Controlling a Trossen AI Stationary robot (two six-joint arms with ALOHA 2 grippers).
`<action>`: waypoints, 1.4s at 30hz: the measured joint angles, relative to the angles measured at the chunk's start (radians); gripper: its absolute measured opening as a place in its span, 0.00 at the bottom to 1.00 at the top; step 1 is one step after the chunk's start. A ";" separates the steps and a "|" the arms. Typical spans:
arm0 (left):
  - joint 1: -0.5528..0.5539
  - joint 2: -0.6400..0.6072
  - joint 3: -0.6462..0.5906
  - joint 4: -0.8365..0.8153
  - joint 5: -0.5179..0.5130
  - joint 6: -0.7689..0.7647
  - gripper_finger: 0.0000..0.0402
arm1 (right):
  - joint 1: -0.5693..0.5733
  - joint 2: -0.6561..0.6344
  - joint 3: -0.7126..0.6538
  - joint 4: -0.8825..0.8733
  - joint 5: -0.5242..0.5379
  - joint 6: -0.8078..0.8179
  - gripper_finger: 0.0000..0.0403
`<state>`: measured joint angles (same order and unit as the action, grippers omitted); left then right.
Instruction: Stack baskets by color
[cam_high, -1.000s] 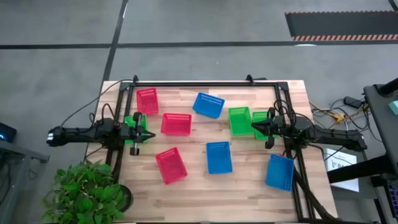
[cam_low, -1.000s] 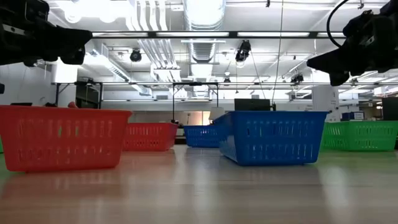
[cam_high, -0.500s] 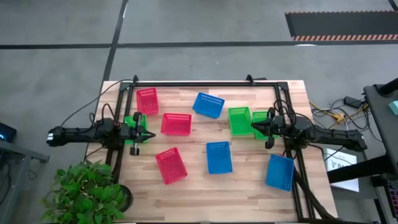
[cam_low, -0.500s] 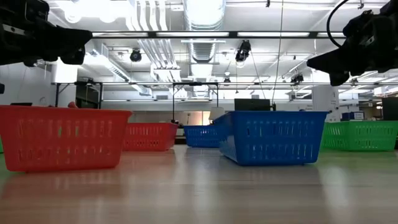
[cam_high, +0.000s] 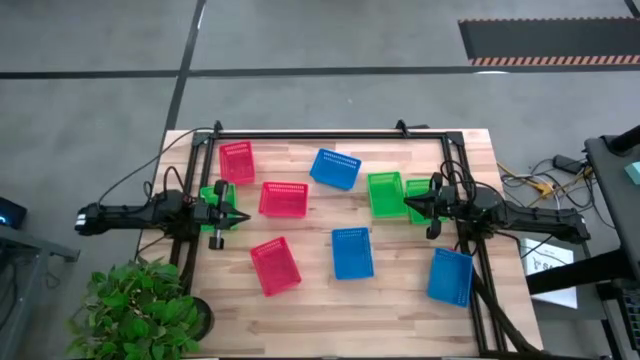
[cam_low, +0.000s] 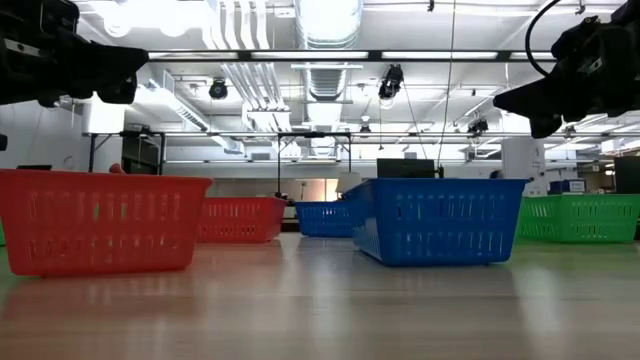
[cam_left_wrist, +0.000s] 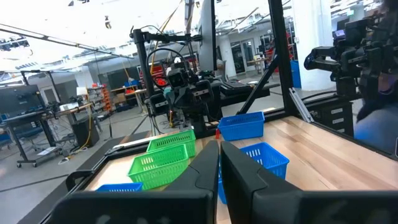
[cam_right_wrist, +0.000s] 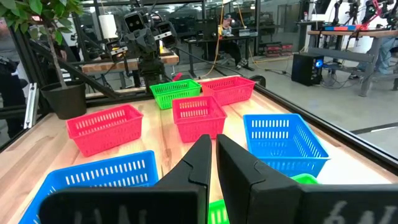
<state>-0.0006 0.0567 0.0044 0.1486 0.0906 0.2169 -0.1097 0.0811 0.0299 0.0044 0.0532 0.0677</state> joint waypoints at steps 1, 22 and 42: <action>0.000 0.000 0.000 0.000 0.000 0.000 0.00 | 0.000 0.000 0.000 0.000 0.000 0.000 0.04; 0.000 0.000 0.000 0.000 0.000 0.000 0.00 | 0.000 0.000 0.000 0.016 0.000 0.010 0.04; 0.000 0.000 0.000 0.366 -0.021 -0.393 0.00 | 0.000 0.000 0.000 0.038 0.000 -0.001 0.04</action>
<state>-0.0006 0.0564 0.0040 0.5143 0.0700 -0.1764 -0.1097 0.0811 0.0299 0.0423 0.0532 0.0672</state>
